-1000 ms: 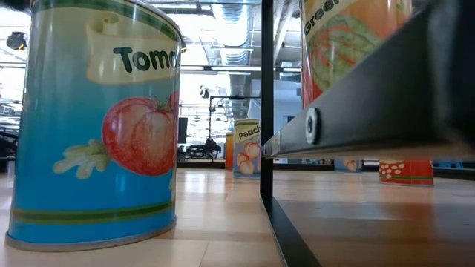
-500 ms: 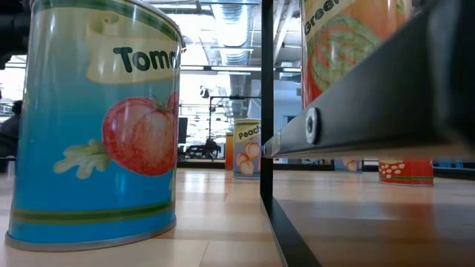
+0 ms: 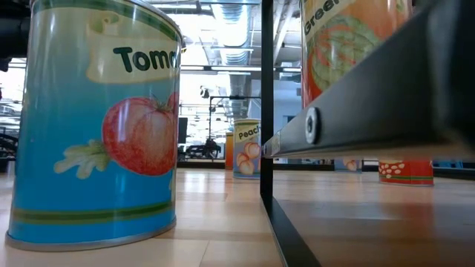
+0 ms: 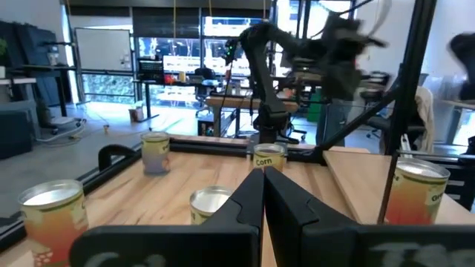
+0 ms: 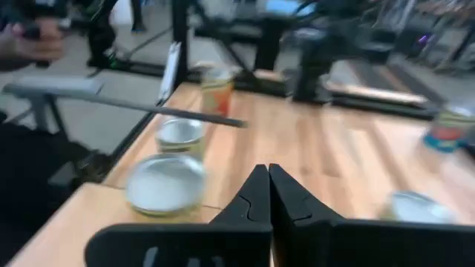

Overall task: Pick and place cans onto a shelf
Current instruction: Put the top canned green beans on the shelf

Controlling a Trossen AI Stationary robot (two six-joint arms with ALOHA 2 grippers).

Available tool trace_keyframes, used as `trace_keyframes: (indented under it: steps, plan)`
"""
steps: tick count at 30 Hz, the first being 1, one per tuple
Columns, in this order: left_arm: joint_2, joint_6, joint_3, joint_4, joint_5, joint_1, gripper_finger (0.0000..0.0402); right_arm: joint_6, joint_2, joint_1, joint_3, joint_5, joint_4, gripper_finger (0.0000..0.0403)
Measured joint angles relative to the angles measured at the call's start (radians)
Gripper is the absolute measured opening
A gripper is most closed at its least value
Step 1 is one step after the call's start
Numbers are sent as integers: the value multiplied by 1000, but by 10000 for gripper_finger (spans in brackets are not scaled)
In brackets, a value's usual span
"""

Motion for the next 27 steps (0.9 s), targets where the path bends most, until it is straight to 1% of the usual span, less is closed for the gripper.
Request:
trace_keyframes:
  steps: [2, 5, 8, 11, 15, 19, 23, 27]
  plan:
    - [0, 0, 0, 1, 0, 0, 0, 40, 113, 6, 84, -21, -41, 4]
    - [0, 0, 0, -1, 0, 0, 0, 103, 270, 2, 213, -82, -98, 4]
    - [0, 0, 0, -17, -1, 0, 0, 144, 392, 3, 342, -130, -179, 4]
    - [0, -5, 0, -32, -1, 0, 0, 213, 479, 4, 460, -160, -307, 4]
    - [0, -11, 0, -52, -6, 0, 0, 325, 554, 2, 586, -176, -493, 4]
    - [0, -11, 0, -52, -6, 0, 0, 396, 606, -10, 677, -187, -641, 4]
    - [0, -11, 0, -56, -6, 0, 0, 431, 641, -26, 722, -239, -723, 5]
    - [0, -12, 0, -68, -6, 0, 0, 450, 651, -37, 744, -254, -783, 4]
